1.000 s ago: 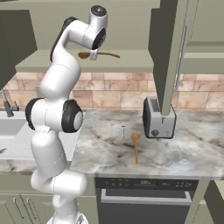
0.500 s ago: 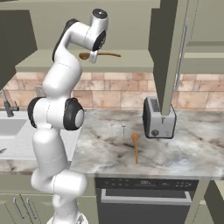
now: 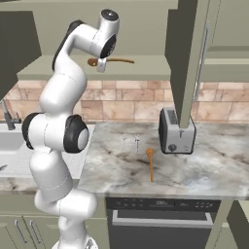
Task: Organize the utensils by type. Pick up the wooden spoons from the counter and place them in the open cabinet. Then pick up the metallic utensils from the counter and place them in the open drawer.
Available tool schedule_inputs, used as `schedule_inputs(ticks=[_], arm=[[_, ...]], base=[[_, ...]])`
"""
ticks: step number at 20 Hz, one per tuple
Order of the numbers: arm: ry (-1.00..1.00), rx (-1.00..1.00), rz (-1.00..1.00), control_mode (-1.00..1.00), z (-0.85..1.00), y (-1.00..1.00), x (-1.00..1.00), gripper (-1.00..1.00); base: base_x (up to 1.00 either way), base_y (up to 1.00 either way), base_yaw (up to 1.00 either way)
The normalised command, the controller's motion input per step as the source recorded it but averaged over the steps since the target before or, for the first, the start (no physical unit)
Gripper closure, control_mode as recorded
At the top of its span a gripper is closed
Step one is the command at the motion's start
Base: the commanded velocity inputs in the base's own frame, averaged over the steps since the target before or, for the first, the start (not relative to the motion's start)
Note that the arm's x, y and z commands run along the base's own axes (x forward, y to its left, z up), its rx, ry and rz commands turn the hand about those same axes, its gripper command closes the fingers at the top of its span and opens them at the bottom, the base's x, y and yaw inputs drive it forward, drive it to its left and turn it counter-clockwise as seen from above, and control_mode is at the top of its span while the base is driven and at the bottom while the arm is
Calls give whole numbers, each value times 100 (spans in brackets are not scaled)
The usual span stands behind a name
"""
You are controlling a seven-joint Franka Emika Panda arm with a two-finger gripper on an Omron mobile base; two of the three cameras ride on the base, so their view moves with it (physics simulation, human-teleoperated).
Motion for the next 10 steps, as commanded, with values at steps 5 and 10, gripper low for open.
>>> schedule_inputs(ticks=[5,10], arm=[[-1,0,0,-100,7,-2,-23,-100],[-5,0,0,-100,1,-5,-57,-100]], base=[[0,0,0],[0,0,0]])
